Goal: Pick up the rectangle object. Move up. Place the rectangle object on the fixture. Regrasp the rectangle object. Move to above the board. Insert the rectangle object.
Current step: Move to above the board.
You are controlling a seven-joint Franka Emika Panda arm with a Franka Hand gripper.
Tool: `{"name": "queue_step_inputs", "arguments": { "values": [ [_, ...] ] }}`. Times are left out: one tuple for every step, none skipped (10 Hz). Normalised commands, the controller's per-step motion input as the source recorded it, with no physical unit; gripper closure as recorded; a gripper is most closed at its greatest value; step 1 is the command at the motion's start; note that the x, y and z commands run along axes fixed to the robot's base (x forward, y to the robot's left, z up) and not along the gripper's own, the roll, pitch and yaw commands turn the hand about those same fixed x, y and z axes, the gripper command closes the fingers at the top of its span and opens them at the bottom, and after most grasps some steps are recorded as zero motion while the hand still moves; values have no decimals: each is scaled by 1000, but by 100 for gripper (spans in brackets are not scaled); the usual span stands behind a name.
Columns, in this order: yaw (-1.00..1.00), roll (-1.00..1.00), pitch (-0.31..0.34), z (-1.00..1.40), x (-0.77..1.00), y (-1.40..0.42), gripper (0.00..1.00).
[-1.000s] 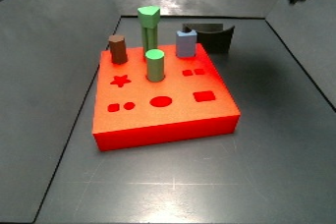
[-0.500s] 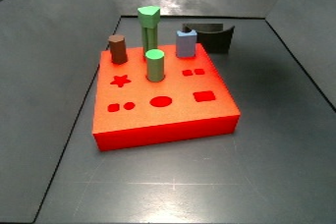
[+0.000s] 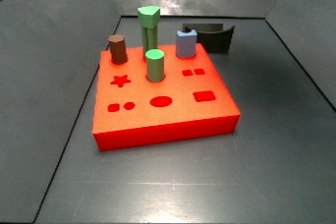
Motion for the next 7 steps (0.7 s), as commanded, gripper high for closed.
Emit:
{"name": "queue_step_inputs", "arguments": {
  "values": [
    [-158, -1000, -115, 117, -723, -1000, 100],
    [-163, -1000, -134, 116, -774, -1000, 100],
    [-167, -1000, -144, 101, -793, -1000, 100],
    [-177, -1000, -145, 108, -802, -1000, 100],
    [-190, -1000, -136, 106, -818, -1000, 100],
    [-199, -1000, -128, 103, -838, -1000, 100],
    [-205, -1000, -126, 108, -877, -1000, 100]
  ]
}}
